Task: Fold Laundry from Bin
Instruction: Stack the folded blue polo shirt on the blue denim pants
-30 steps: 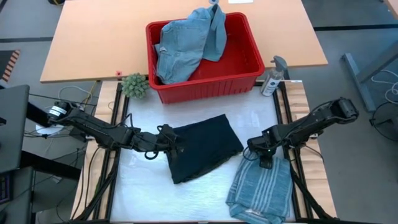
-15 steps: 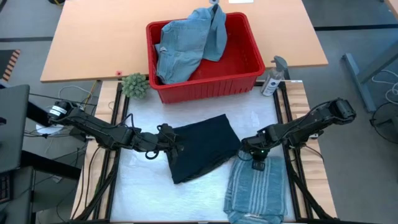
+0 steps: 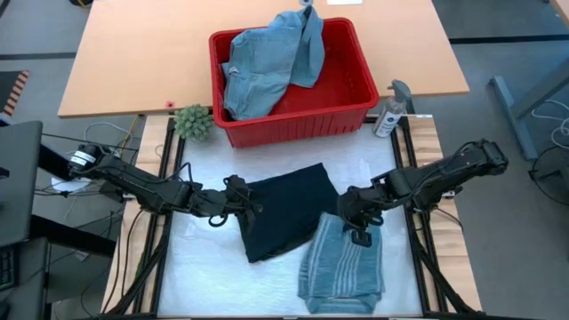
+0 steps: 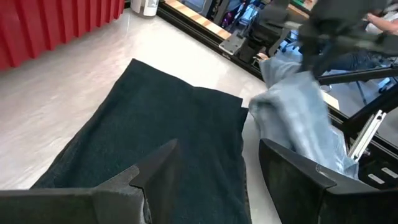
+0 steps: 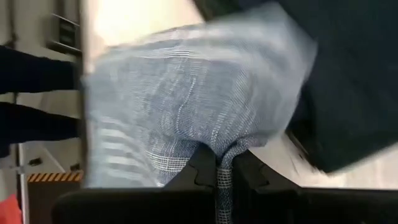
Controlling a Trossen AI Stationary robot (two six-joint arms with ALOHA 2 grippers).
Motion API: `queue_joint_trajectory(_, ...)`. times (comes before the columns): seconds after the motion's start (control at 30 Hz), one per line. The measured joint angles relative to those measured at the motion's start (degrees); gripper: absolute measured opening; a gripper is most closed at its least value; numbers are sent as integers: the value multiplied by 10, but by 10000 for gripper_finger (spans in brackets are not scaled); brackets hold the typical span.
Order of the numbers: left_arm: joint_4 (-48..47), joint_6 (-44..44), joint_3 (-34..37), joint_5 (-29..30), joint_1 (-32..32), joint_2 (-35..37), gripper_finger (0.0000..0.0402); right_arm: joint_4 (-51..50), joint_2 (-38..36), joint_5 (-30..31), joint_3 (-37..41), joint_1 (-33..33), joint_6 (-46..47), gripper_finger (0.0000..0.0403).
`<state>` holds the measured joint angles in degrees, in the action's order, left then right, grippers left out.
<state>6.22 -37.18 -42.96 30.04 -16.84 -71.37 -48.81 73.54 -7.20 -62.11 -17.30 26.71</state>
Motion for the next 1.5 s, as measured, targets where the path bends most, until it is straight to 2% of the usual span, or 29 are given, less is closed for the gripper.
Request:
queue_joint_trajectory(0.23,-9,-15,0,31,0,0,208,10,14,19,-74,-13,-19,37)
queue_joint_trajectory(0.5,-15,-24,0,37,0,3,208,28,140,16,-204,16,-127,37)
queue_joint_trajectory(0.7,-61,-46,0,34,0,52,208,43,238,-33,-343,33,-184,37)
queue_joint_trajectory(0.83,-136,-77,0,39,0,121,208,43,294,-49,-429,51,-196,37)
queue_joint_trajectory(1.0,-235,-113,0,68,0,236,208,53,355,-31,-519,85,-161,37)
queue_joint_trajectory(1.1,-293,-125,0,89,0,304,208,41,375,33,-562,109,-119,37)
queue_joint_trajectory(1.2,-331,-140,0,126,0,361,208,24,379,91,-573,145,-58,37)
queue_joint_trajectory(1.4,-334,-120,0,176,0,403,208,-15,379,125,-558,210,60,37)
queue_joint_trajectory(1.5,-334,-112,0,185,0,403,208,-77,379,154,-536,222,110,37)
